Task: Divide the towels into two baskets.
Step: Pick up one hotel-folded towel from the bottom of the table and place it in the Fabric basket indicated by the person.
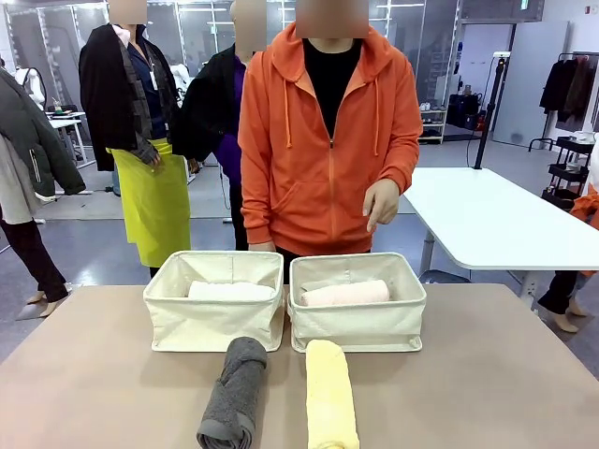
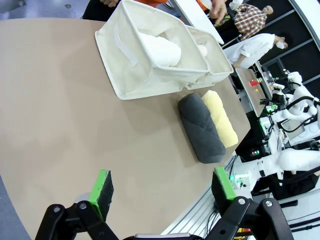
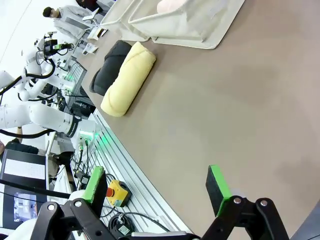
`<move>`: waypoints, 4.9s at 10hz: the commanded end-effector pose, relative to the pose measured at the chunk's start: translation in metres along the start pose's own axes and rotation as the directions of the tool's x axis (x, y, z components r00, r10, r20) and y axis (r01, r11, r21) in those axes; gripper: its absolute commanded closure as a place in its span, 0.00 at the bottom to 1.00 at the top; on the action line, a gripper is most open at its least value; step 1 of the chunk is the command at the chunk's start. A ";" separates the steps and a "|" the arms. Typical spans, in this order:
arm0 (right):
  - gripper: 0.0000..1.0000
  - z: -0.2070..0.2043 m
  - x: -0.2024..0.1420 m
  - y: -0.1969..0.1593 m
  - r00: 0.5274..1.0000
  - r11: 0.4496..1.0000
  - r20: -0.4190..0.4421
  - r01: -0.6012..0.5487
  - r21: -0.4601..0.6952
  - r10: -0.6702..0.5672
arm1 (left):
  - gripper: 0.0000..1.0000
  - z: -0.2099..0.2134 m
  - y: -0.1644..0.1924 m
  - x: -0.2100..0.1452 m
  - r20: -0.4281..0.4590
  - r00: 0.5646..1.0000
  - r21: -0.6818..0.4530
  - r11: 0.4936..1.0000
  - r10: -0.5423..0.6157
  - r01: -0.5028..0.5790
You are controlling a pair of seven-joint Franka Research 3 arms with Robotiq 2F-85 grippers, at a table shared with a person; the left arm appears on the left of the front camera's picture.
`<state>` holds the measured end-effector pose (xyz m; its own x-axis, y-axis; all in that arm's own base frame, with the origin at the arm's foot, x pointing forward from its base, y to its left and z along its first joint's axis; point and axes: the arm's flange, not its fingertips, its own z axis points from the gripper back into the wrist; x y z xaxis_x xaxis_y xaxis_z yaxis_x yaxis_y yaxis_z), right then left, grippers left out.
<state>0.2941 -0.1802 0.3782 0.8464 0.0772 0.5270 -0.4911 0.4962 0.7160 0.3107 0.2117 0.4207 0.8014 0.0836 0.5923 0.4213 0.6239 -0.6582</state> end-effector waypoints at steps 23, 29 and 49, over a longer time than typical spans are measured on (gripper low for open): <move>0.00 -0.335 0.054 0.139 0.920 0.872 -0.190 0.238 -0.427 -0.344 | 0.00 0.003 -0.002 -0.002 -0.008 1.000 0.001 1.000 0.007 -0.007; 0.00 -0.392 0.052 0.156 0.919 0.862 -0.181 0.241 -0.445 -0.350 | 0.00 0.003 -0.002 -0.002 -0.008 1.000 0.001 1.000 0.007 -0.007; 0.66 -0.446 0.062 0.158 0.926 0.852 -0.257 0.113 -0.511 -0.276 | 0.00 0.003 -0.002 -0.002 -0.008 1.000 0.001 1.000 0.007 -0.007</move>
<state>0.3683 0.2861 0.3101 0.9735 0.1440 0.1775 -0.2096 0.8722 0.4420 0.3105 0.2119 0.4206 0.8015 0.0843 0.5921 0.4208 0.6240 -0.6584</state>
